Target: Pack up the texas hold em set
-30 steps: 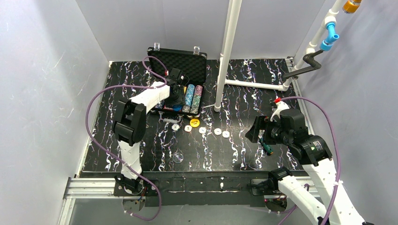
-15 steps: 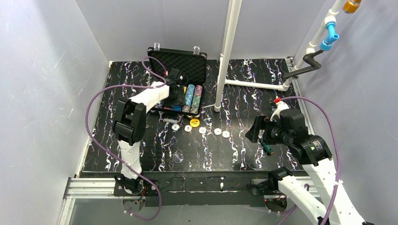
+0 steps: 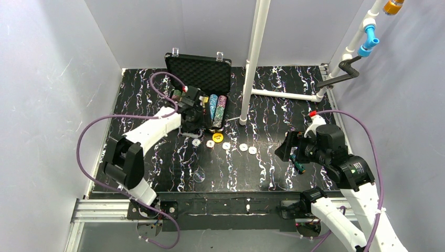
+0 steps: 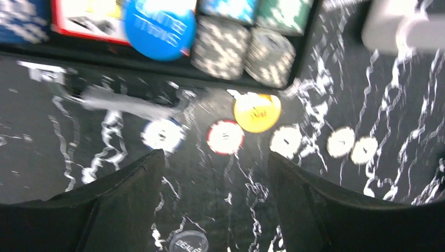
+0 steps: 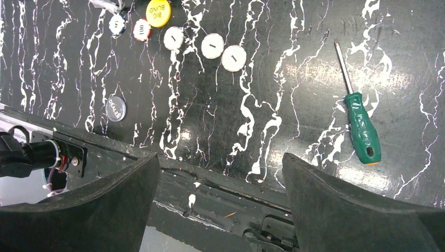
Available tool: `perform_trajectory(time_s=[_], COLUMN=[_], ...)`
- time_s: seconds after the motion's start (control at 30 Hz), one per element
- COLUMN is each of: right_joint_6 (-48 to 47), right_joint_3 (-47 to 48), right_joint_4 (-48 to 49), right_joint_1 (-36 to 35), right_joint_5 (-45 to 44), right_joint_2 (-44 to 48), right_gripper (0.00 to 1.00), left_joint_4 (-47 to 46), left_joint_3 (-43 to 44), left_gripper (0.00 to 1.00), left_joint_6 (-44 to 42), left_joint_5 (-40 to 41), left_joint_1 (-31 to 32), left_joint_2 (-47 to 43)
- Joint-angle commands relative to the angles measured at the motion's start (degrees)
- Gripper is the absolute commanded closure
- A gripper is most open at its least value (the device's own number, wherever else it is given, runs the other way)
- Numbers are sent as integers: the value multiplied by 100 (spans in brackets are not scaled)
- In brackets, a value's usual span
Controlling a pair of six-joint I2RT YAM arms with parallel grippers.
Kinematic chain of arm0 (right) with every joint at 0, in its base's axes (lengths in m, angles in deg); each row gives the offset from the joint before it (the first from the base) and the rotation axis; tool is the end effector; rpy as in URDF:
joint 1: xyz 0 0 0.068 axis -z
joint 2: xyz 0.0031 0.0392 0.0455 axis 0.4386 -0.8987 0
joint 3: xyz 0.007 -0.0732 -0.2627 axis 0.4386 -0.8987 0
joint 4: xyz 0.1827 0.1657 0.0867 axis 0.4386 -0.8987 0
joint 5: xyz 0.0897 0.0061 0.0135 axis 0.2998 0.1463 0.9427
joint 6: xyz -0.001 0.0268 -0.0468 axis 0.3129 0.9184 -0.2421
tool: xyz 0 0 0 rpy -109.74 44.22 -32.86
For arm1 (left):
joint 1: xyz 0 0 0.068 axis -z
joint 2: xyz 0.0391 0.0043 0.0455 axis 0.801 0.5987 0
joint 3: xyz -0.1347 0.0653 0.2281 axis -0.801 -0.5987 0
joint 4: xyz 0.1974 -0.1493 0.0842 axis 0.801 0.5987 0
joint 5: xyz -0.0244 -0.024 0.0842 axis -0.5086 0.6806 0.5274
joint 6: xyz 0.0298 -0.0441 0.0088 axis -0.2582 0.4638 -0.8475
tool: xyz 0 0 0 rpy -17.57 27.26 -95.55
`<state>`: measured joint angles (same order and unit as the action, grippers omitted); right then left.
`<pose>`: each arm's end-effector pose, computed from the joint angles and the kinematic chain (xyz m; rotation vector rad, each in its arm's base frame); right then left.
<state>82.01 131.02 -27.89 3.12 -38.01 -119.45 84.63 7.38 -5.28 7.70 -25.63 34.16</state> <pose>0.0976 0.0448 0.3335 -0.0278 2.2500 0.5591 0.3145 -0.1619 0.2572 -0.1151 2.5293 -0.3455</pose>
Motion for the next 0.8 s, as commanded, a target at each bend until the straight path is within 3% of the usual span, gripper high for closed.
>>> perform_trajectory(time_s=[0.0, 0.13, 0.33, 0.57, 0.77], right_joint_6=[18, 25, 17, 22, 28], right_joint_3=[-15, -19, -29, -36, -46], right_joint_4=[225, 222, 224, 221, 230], right_joint_1=[-14, -9, -13, -13, -13], right_joint_5=[94, 101, 68, 42, 46], right_joint_2=[87, 121, 164, 116, 71], right_gripper=[7, 7, 7, 7, 7], left_joint_4=[-220, -315, -703, -1161, -1189], left_joint_3=[-335, -186, -162, -158, -90], left_gripper=[27, 23, 18, 20, 28], left_joint_6=[42, -173, 33, 349, 322], left_joint_5=[366, 486, 655, 1241, 1575], left_joint_1=[905, 1406, 1447, 1476, 1547], left_joint_2=[-301, 149, 815, 1123, 1325])
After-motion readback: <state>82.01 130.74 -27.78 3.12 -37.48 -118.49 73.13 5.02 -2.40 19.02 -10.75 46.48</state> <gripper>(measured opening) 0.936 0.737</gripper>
